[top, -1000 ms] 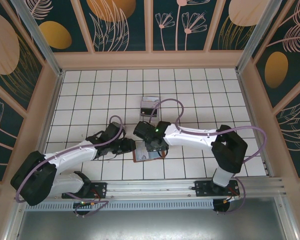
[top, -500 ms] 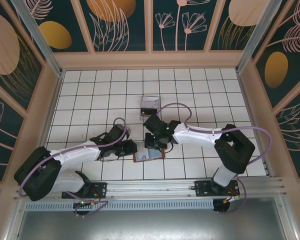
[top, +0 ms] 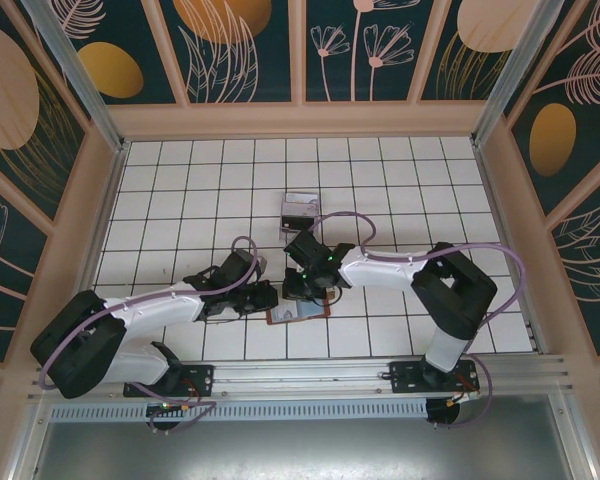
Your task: Take the credit cards out of the card holder
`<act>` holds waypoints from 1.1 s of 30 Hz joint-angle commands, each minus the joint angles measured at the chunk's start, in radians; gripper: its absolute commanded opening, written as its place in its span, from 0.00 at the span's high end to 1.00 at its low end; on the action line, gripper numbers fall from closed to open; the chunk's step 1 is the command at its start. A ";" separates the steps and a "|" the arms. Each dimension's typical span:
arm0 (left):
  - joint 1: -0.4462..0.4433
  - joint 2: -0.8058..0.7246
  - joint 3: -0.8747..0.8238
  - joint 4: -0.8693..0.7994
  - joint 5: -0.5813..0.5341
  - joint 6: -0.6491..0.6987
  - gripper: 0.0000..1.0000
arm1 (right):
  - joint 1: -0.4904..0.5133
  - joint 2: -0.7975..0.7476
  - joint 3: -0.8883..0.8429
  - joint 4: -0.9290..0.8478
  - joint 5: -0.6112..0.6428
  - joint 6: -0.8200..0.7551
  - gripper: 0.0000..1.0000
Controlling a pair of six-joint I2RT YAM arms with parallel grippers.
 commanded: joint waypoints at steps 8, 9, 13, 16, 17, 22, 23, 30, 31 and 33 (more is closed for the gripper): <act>-0.004 0.061 -0.013 0.031 0.020 0.000 0.87 | -0.010 0.040 -0.030 0.015 -0.003 -0.003 0.82; -0.005 0.065 -0.013 0.023 0.013 0.003 0.87 | -0.009 0.042 -0.030 0.013 0.001 -0.002 0.81; -0.005 0.075 -0.015 -0.012 -0.012 0.021 0.87 | -0.010 0.041 -0.031 -0.002 0.012 -0.003 0.76; -0.005 0.079 -0.017 -0.032 -0.025 0.030 0.87 | -0.010 0.031 -0.031 -0.012 0.023 -0.004 0.73; -0.005 0.080 -0.019 -0.038 -0.031 0.033 0.87 | -0.011 0.029 -0.030 -0.017 0.028 -0.004 0.73; -0.004 0.086 -0.015 -0.072 -0.052 0.047 0.87 | -0.011 0.022 -0.037 -0.033 0.042 -0.006 0.69; -0.004 0.088 -0.015 -0.074 -0.052 0.048 0.87 | -0.012 0.023 -0.040 -0.032 0.043 -0.006 0.69; -0.005 0.089 -0.016 -0.099 -0.070 0.059 0.87 | -0.015 0.022 -0.046 -0.044 0.064 -0.005 0.69; -0.005 0.090 -0.015 -0.100 -0.071 0.058 0.87 | -0.016 0.021 -0.048 -0.045 0.066 -0.005 0.69; -0.005 0.094 -0.013 -0.105 -0.073 0.061 0.87 | -0.017 0.018 -0.054 -0.043 0.070 -0.005 0.70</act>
